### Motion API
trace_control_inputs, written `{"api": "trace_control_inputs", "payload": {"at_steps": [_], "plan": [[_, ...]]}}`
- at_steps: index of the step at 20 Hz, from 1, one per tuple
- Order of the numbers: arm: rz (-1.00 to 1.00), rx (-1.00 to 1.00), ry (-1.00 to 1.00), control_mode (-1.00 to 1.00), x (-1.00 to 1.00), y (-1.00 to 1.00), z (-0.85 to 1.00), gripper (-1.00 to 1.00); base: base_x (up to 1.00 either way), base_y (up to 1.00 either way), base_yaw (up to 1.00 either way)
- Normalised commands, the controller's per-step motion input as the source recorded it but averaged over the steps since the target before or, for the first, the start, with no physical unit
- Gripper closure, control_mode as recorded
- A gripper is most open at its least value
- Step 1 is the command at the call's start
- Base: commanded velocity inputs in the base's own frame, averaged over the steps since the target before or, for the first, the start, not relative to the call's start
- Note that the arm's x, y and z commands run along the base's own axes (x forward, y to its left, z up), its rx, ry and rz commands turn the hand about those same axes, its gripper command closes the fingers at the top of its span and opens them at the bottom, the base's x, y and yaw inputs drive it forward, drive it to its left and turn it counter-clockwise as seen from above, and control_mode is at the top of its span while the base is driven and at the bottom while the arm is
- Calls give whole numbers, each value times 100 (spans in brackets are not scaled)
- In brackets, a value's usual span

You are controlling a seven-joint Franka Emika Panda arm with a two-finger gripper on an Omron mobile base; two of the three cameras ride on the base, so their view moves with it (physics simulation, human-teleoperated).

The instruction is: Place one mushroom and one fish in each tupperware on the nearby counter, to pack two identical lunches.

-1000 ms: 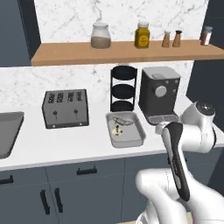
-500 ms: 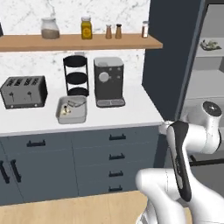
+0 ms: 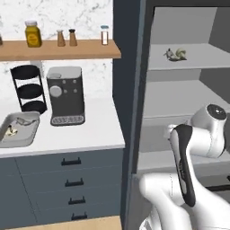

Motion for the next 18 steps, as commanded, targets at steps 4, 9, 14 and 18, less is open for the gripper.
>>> {"api": "trace_control_inputs", "payload": {"at_steps": [4, 9, 14, 18], "plan": [[0, 0, 0, 100, 0, 0, 0, -100, 29, -94, 4], [0, 0, 0, 100, 0, 0, 0, -100, 19, -10, 6], [2, 1, 2, -100, 40, 0, 0, -100, 43, 0, 1], [-3, 4, -5, -100, 30, 0, 72, -100, 0, 0, 0]]}}
